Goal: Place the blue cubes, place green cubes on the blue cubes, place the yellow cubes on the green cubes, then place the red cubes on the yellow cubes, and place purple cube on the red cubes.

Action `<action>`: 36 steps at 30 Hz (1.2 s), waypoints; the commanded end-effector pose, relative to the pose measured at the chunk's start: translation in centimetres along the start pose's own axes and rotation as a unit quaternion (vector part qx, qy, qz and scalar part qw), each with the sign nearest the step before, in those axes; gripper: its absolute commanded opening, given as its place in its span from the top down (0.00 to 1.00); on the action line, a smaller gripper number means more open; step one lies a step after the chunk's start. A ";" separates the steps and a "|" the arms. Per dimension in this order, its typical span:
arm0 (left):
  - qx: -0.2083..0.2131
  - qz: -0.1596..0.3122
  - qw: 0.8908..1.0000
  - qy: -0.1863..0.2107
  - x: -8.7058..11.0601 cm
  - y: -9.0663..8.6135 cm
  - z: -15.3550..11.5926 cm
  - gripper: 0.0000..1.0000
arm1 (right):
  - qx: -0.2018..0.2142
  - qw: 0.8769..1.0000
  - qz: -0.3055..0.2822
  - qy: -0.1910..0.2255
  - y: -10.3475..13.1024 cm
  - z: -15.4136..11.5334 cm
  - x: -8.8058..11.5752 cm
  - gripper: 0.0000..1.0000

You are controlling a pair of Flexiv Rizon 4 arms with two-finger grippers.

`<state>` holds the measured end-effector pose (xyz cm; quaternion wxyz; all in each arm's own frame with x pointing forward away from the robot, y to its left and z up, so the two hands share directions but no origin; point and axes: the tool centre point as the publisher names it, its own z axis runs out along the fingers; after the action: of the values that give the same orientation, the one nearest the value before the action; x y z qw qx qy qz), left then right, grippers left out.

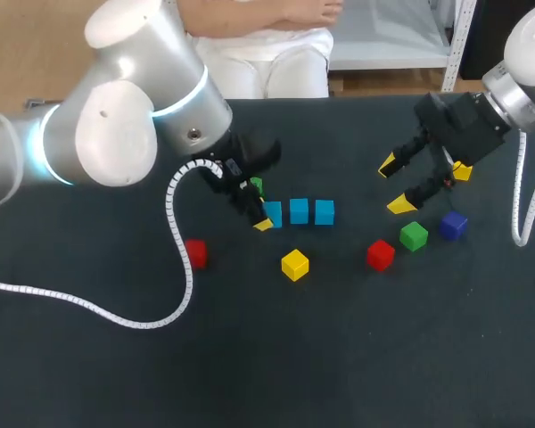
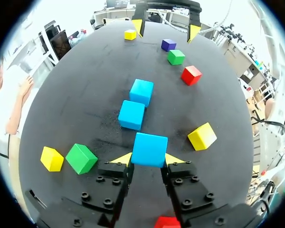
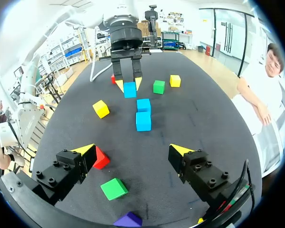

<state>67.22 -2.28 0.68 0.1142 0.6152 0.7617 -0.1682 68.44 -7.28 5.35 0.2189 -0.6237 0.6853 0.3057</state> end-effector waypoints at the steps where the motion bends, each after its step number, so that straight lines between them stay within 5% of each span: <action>1: 0.003 -0.001 1.000 0.000 0.2 0.2 0.4 1.00 | 0.001 1.000 -0.001 -0.001 0.1 0.0 0.0 0.00; 36: 0.003 -0.006 1.000 0.016 0.0 1.9 1.3 1.00 | 0.001 1.000 -0.001 -0.001 0.1 0.0 0.0 0.00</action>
<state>68.66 -2.30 -0.75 0.1032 0.6122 0.7672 -0.1611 68.44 -7.28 5.35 0.2189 -0.6237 0.6853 0.3057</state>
